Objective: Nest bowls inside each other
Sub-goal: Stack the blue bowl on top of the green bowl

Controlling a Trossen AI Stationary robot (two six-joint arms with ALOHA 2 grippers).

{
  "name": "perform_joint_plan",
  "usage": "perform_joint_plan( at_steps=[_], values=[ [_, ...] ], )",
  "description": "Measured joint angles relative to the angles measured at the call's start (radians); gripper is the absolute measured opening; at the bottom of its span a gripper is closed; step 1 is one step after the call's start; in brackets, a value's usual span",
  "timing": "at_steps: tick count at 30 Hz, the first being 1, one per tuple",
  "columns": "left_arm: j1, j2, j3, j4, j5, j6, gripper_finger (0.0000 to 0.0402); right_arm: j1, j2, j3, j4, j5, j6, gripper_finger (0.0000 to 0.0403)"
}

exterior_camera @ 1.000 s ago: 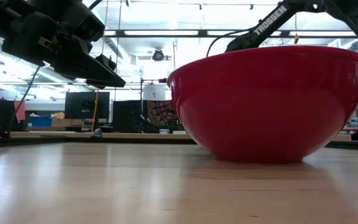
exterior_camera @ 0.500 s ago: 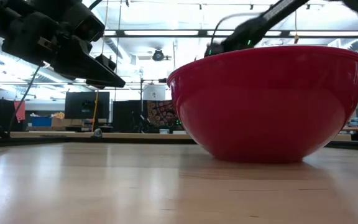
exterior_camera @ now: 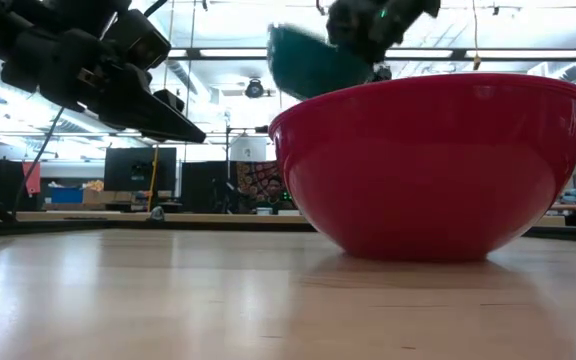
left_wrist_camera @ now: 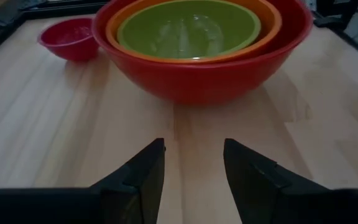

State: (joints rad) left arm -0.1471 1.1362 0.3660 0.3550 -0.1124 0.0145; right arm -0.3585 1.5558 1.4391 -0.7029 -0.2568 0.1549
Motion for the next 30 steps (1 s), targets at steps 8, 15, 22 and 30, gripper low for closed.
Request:
perform_joint_plan(
  at_steps=[8, 15, 22, 30],
  values=[
    [0.000, 0.000, 0.000, 0.012, -0.033, -0.004, 0.0167, 0.229, -0.003, -0.069, -0.156, 0.100, -0.003, 0.0028],
    [0.000, 0.000, 0.002, 0.024, -0.090, -0.020, 0.0167, 0.367, -0.002, -0.208, -0.136, 0.287, 0.105, 0.0029],
    [0.000, 0.001, 0.121, -0.178, -0.146, -0.030, 0.0167, 0.406, -0.002, -0.310, -0.026, 0.313, 0.182, 0.0047],
    [-0.002, 0.001, 0.226, -0.328, -0.151, -0.011, 0.0167, 0.400, -0.002, -0.294, -0.080, 0.270, 0.191, 0.0109]
  ],
)
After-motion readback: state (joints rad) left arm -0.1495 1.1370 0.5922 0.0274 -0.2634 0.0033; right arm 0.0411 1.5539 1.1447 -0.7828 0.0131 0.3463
